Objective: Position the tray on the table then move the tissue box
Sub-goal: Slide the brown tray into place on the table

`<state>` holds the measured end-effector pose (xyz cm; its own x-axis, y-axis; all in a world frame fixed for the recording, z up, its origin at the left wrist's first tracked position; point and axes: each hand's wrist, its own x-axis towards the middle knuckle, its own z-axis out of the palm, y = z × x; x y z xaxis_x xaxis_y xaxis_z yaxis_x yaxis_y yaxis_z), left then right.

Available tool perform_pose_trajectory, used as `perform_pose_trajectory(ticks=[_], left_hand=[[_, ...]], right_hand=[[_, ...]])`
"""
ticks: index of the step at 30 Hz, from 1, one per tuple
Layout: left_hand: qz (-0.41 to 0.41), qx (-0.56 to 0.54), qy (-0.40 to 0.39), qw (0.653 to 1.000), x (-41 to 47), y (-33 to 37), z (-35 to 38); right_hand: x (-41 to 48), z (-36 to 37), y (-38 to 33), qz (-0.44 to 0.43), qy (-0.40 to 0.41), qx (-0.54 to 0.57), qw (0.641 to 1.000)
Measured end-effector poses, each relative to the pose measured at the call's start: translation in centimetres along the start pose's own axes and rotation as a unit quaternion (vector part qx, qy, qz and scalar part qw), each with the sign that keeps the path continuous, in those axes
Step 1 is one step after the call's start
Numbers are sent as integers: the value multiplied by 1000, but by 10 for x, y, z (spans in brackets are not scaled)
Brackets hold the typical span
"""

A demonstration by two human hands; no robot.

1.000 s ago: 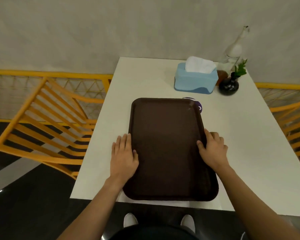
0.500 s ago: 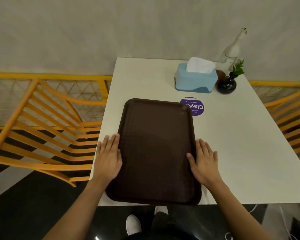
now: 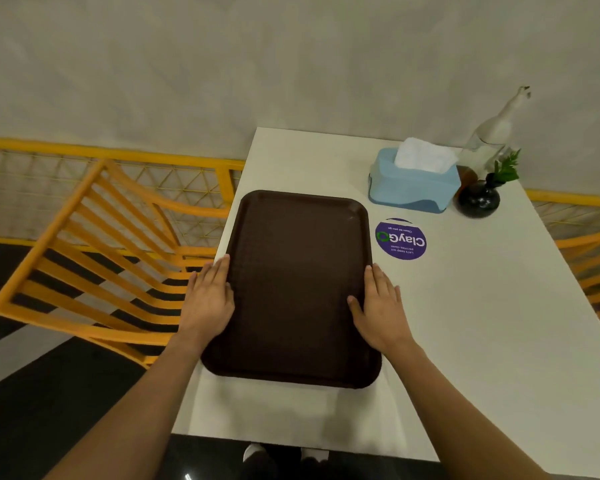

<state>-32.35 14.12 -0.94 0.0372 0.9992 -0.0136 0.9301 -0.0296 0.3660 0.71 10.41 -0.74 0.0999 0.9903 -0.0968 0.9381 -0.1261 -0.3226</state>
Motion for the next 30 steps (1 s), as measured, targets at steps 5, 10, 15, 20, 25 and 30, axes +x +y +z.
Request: perform_pose_trajectory(ticks=[5, 10, 15, 20, 25, 30], left_hand=[[-4, -4, 0, 1000, 13, -7, -6], [4, -53, 1, 999, 16, -13, -13], [8, -89, -43, 995, 7, -16, -10], [32, -87, -51, 994, -1, -12, -6], [34, -76, -48, 995, 0, -11, -4], [34, -79, -52, 995, 10, -14, -5]], right_hand=[[11, 3, -15, 22, -1, -27, 999], [7, 6, -19, 51, -4, -20, 998], [-4, 12, -12, 76, -8, -29, 997], [-17, 15, -5, 93, -3, -41, 995], [-17, 18, -9, 97, 7, -22, 995], [-4, 18, -11, 92, 1, -23, 995]])
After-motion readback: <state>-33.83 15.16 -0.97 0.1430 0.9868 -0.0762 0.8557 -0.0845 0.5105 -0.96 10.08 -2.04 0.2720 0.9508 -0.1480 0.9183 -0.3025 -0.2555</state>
